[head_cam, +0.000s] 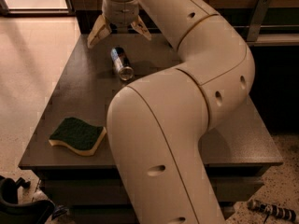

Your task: Place redbull can upright

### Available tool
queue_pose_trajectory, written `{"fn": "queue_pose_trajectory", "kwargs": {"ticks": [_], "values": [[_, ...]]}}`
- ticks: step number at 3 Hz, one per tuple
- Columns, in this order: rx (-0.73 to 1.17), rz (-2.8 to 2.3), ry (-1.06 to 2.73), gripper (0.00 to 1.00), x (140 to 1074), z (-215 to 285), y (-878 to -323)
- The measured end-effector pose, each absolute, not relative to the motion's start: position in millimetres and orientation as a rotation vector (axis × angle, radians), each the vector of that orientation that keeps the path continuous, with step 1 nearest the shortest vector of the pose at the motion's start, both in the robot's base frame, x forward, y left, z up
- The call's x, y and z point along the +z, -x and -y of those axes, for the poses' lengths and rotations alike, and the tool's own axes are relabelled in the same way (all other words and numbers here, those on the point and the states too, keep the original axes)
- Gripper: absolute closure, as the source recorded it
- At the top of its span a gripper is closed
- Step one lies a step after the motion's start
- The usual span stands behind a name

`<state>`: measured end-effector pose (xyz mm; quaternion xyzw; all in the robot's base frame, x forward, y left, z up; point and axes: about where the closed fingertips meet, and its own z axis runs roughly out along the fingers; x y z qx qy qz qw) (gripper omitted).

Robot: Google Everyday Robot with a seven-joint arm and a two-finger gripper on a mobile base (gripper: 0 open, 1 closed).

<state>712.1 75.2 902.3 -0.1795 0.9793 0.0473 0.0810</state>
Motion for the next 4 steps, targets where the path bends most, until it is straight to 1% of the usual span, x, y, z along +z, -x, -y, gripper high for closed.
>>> {"fn": "queue_pose_trajectory", "kwargs": {"ticks": [1, 2, 4], "values": [[0.151, -2.933, 0.589, 0.00, 892.1, -86.4, -717.3], [0.117, -2.977, 0.585, 0.00, 867.0, -89.2, -724.2], [0.110, -3.048, 0.516, 0.00, 842.3, -65.2, -726.6]]}}
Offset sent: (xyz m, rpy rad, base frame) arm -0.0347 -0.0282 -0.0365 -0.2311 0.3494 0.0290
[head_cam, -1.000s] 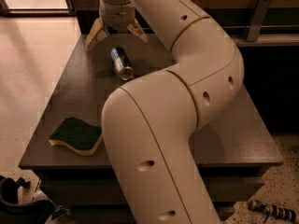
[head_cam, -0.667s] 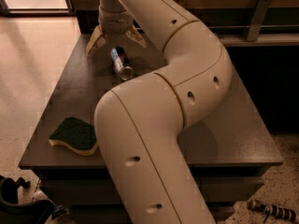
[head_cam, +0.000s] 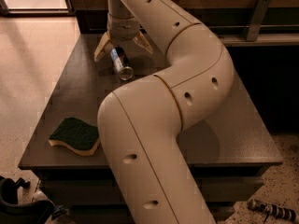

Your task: Place redbull can upright

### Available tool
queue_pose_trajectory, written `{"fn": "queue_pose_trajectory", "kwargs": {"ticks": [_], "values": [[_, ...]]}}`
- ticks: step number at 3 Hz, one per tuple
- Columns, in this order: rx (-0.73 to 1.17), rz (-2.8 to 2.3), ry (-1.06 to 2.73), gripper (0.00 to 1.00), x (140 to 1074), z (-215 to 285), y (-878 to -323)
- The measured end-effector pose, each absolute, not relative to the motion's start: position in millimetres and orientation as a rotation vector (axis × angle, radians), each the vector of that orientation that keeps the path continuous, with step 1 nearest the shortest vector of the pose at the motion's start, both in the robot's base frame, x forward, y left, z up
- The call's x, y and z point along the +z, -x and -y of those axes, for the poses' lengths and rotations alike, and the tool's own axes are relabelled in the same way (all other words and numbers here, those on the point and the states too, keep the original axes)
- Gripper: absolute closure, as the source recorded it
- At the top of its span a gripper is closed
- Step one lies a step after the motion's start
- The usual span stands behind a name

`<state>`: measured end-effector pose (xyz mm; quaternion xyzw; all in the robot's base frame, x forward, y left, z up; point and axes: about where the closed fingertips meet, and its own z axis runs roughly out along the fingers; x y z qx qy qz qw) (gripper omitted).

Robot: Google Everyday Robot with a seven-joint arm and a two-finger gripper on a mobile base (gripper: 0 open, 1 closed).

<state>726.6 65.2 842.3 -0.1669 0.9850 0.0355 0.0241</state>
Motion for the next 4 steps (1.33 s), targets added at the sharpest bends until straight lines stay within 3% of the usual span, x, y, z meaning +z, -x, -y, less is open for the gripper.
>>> {"fn": "queue_pose_trajectory", "kwargs": {"ticks": [1, 2, 4], "values": [[0.152, -3.065, 0.555, 0.00, 832.0, -66.6, -725.4], [0.190, -3.074, 0.628, 0.13, 820.1, -79.1, -724.2], [0.213, -3.038, 0.625, 0.61, 817.2, -87.6, -734.4]]}}
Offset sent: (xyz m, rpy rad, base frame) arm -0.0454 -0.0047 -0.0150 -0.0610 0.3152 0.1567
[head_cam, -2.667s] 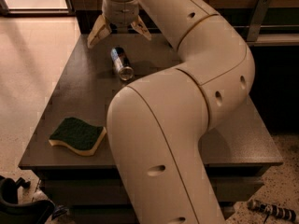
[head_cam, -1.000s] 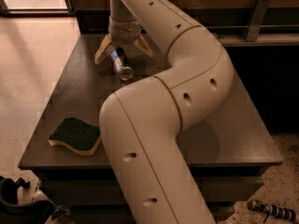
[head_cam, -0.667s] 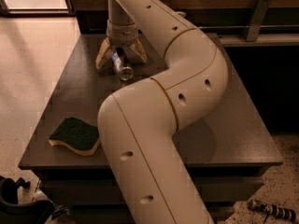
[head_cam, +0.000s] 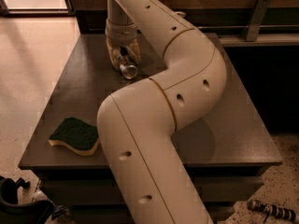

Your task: Place redbull can upright

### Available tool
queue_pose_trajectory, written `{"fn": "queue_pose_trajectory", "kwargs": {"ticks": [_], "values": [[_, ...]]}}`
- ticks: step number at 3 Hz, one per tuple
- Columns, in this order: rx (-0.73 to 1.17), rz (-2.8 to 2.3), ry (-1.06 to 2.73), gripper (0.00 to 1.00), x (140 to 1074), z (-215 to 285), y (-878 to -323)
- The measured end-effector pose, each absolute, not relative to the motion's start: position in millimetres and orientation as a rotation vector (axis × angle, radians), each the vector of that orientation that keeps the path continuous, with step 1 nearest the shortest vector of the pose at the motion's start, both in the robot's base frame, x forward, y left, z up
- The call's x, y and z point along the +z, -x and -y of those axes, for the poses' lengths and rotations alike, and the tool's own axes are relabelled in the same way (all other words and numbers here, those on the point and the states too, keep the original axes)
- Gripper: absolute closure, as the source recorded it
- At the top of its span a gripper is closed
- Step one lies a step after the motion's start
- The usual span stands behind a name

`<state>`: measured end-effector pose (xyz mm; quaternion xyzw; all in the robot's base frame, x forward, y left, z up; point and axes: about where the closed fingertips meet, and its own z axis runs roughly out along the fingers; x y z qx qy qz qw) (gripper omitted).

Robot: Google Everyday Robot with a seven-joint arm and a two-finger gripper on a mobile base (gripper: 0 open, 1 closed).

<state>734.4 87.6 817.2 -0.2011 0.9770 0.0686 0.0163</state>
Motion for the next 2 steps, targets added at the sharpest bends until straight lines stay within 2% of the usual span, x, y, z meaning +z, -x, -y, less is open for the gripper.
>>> {"fn": "queue_pose_trajectory", "kwargs": {"ticks": [1, 2], "values": [[0.213, -3.038, 0.625, 0.83, 821.1, -87.6, -734.3], [0.229, -3.006, 0.615, 1.00, 817.0, -93.9, -743.7]]}}
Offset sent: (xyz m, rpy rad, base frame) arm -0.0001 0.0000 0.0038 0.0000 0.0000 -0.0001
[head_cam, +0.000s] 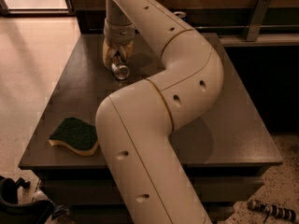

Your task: Place redbull can upright

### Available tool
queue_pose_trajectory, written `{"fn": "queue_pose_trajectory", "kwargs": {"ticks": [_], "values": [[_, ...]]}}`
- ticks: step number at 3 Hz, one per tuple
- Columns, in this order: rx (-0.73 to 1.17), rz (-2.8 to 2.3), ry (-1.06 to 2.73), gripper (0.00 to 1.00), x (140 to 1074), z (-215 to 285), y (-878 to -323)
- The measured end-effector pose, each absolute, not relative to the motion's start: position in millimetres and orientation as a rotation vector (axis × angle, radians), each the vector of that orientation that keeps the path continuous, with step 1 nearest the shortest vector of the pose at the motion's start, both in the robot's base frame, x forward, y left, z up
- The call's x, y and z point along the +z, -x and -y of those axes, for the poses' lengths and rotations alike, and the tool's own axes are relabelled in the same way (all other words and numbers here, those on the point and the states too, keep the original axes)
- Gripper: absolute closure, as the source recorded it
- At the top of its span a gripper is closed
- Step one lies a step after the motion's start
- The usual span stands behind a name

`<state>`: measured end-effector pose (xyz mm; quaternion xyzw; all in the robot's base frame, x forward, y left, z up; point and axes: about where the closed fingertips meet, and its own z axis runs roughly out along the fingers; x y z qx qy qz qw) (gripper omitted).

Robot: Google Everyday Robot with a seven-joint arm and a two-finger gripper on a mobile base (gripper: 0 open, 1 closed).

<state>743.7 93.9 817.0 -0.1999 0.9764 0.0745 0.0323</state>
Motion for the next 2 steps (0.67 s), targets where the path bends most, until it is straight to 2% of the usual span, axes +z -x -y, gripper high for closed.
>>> {"fn": "queue_pose_trajectory", "kwargs": {"ticks": [2], "values": [[0.234, -2.996, 0.613, 1.00, 816.5, -96.6, -746.9]]}}
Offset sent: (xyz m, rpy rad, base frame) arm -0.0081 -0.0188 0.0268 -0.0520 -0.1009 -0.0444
